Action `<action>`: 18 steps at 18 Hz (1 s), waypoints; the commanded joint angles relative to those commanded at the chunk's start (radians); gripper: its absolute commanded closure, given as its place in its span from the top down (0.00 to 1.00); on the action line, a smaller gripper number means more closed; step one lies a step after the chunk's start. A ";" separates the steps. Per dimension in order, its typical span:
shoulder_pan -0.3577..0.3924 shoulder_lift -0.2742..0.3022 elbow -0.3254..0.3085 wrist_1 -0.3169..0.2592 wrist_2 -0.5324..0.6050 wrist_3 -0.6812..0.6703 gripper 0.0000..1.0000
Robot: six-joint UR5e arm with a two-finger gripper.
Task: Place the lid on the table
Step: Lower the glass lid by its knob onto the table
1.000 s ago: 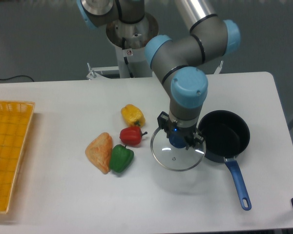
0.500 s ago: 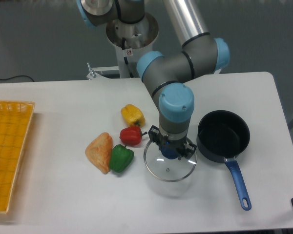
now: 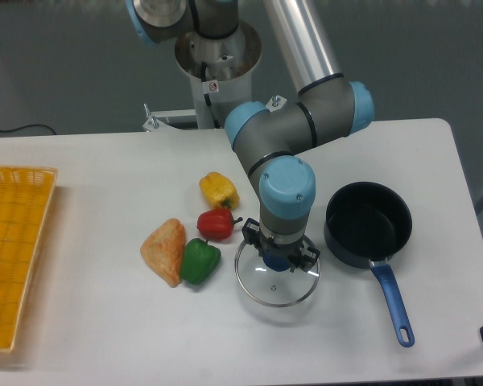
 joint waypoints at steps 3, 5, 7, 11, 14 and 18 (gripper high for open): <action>0.000 -0.006 0.002 0.000 0.000 0.005 0.57; 0.000 -0.014 0.002 0.000 0.000 0.003 0.57; 0.000 -0.021 0.002 0.000 0.000 0.002 0.58; 0.000 -0.032 0.000 0.012 0.000 0.003 0.58; -0.002 -0.040 0.000 0.012 0.000 0.002 0.58; -0.002 -0.043 -0.005 0.014 0.000 0.003 0.60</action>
